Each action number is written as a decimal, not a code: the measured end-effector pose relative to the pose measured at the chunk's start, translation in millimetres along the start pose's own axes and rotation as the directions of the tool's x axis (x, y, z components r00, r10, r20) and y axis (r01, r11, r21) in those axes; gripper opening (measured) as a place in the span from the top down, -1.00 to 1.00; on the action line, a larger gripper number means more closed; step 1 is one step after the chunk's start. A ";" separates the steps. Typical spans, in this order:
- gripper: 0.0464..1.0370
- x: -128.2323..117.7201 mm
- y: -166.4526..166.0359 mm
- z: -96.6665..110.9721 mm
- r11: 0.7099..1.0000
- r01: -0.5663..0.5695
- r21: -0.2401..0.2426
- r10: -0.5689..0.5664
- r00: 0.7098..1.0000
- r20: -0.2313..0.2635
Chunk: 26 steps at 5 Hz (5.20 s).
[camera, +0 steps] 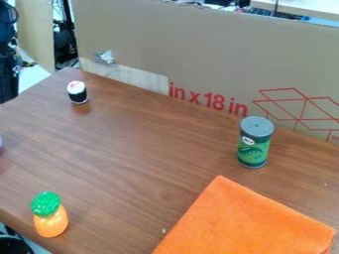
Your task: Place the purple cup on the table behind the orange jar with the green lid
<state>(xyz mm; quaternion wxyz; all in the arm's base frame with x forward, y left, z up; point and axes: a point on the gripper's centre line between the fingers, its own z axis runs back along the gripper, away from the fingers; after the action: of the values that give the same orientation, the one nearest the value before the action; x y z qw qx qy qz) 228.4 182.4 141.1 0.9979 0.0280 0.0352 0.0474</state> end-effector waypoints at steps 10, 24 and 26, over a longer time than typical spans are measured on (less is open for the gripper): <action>-0.82 2.5 56.3 -95.0 0.998 -0.052 -0.043 0.048 0.996 -0.077; -0.76 -0.7 -100.8 -31.1 0.930 0.364 -0.054 -0.357 0.928 0.104; -0.94 -8.4 -105.8 -12.9 0.922 0.386 -0.045 -0.377 0.916 0.134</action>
<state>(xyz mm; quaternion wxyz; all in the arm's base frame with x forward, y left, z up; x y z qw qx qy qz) 229.0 77.1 122.6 0.9886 -0.0117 -0.0232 -0.1485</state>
